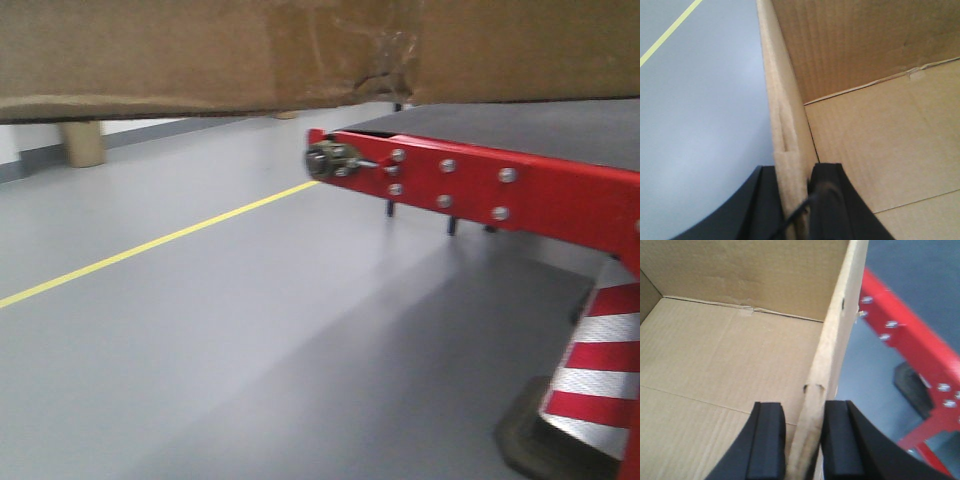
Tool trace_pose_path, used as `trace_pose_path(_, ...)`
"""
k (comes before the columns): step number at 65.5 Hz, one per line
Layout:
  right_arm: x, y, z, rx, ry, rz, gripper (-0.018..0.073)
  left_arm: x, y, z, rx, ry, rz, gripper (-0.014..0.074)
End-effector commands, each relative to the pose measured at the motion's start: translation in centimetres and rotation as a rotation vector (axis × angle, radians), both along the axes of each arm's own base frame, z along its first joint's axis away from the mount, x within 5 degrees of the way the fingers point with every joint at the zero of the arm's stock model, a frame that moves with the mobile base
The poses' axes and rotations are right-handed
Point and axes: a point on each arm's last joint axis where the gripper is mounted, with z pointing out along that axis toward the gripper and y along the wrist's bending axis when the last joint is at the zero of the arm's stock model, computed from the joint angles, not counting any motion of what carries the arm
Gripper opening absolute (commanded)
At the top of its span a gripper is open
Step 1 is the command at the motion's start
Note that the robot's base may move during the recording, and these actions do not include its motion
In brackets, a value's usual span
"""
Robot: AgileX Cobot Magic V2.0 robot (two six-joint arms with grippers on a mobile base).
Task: Grab carton from right shelf to conveyor
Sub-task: 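Carry the carton over the grey belt conveyor with both grippers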
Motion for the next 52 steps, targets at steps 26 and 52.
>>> trace_pose_path(26,-0.34,-0.13,0.59,0.006,-0.043,0.010,-0.0066,-0.12,0.76,0.85,0.064,-0.067,0.019,-0.0016)
trace_pose_path(52,-0.34,-0.13,0.59,0.006,-0.043,0.010,-0.0066,-0.12,0.76,0.85,0.064,-0.067,0.019,-0.0016)
